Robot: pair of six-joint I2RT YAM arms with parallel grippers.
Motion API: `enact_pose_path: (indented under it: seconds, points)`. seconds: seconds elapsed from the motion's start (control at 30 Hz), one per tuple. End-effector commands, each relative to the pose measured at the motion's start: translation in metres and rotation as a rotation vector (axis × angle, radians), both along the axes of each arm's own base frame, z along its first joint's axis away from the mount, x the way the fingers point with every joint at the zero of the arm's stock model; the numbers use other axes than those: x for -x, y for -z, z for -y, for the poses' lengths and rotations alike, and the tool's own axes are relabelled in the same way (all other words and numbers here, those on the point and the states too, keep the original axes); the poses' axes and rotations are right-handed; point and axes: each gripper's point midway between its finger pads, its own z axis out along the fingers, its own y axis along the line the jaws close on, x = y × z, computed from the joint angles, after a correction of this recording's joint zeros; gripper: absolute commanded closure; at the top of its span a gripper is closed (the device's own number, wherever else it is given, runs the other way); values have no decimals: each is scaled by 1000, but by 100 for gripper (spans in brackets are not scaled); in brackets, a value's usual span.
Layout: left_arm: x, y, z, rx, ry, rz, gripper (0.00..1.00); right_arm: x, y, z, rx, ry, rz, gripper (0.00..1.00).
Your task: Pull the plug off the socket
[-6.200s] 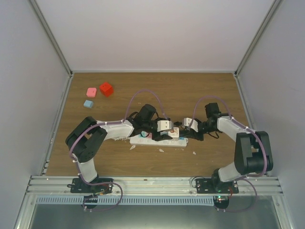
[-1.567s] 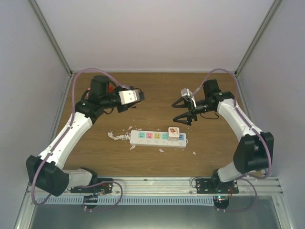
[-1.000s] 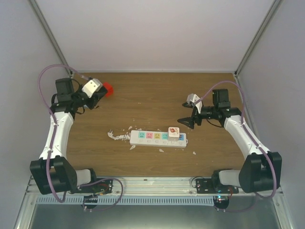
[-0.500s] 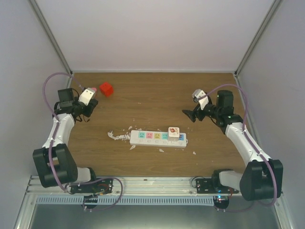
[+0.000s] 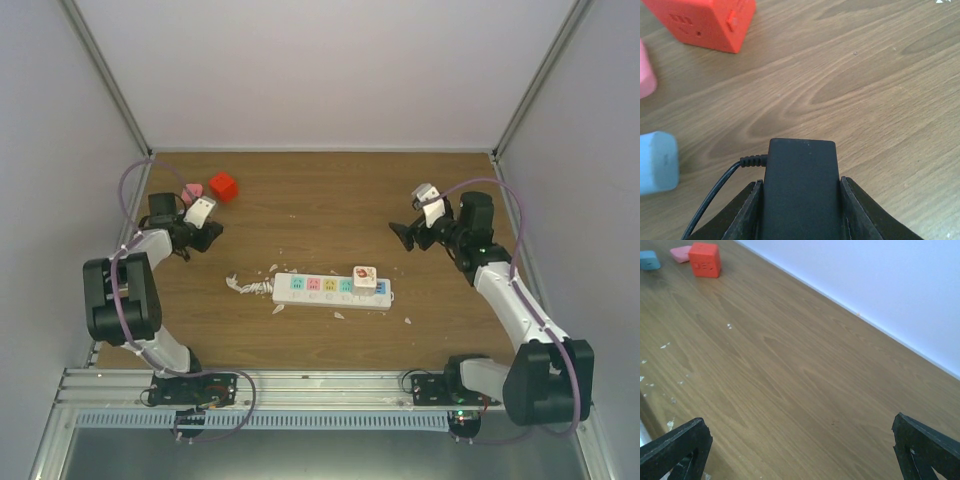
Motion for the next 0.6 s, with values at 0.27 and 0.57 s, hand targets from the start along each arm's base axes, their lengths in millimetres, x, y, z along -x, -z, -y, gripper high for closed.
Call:
enact_pose_path:
  seconds: [0.27,0.57]
  points:
    - [-43,7,22,108,27,32,73,15,13,-19,-22,-152,-46,0]
    - [-52,17,27,150,39,-16,64,22,17,-25,-49,-191,-51,0]
